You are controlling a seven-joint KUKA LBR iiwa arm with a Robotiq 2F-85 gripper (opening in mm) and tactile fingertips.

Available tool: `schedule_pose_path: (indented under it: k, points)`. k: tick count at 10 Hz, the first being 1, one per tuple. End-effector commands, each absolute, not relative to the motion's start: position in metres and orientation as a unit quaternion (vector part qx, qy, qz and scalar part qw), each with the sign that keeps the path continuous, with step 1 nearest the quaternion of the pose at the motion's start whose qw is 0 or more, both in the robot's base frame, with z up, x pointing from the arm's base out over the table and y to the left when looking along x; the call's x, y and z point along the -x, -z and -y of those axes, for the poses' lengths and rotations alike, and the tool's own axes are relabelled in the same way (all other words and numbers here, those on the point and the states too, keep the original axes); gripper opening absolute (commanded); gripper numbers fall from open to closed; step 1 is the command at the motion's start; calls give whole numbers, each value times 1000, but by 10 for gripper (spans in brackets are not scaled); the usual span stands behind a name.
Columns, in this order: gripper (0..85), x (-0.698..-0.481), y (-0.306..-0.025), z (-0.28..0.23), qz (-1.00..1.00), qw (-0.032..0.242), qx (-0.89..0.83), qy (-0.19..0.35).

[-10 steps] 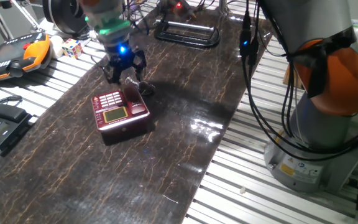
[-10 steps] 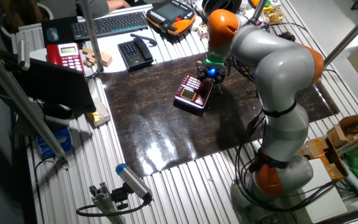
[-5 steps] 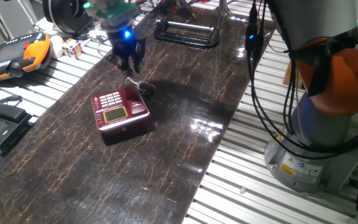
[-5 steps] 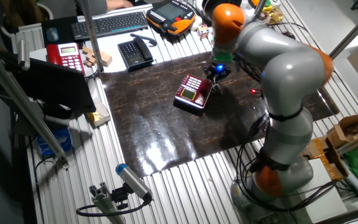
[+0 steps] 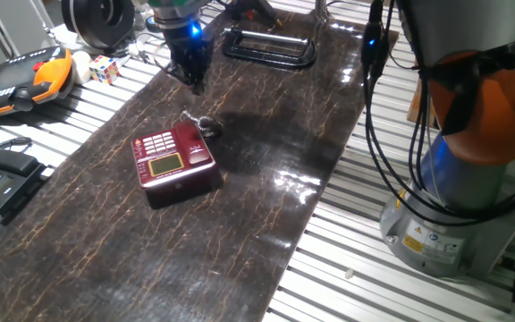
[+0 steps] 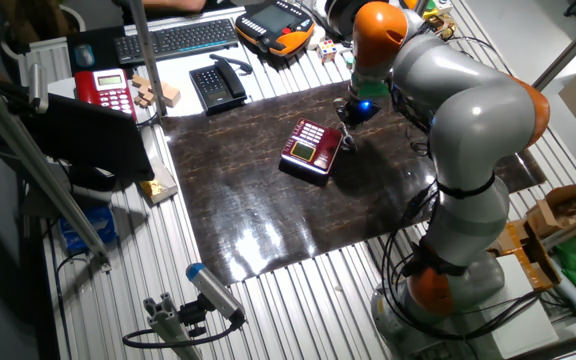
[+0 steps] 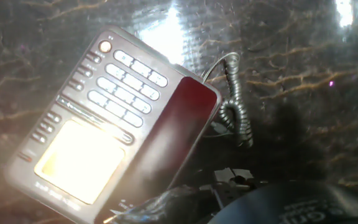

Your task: Place the handset of the telephone on the corresponding phone cradle

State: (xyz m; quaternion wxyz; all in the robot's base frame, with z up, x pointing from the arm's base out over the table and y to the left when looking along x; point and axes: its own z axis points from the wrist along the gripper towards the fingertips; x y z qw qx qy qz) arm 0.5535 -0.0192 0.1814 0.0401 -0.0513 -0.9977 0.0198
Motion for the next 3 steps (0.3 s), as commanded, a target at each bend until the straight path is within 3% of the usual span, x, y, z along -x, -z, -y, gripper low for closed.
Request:
schedule_pose_path:
  k: [1,3]
  points:
    - [20,-554,-180,19,997,37,-68,-24]
    - [20,-557,-179,18,997,30,-63,-21]
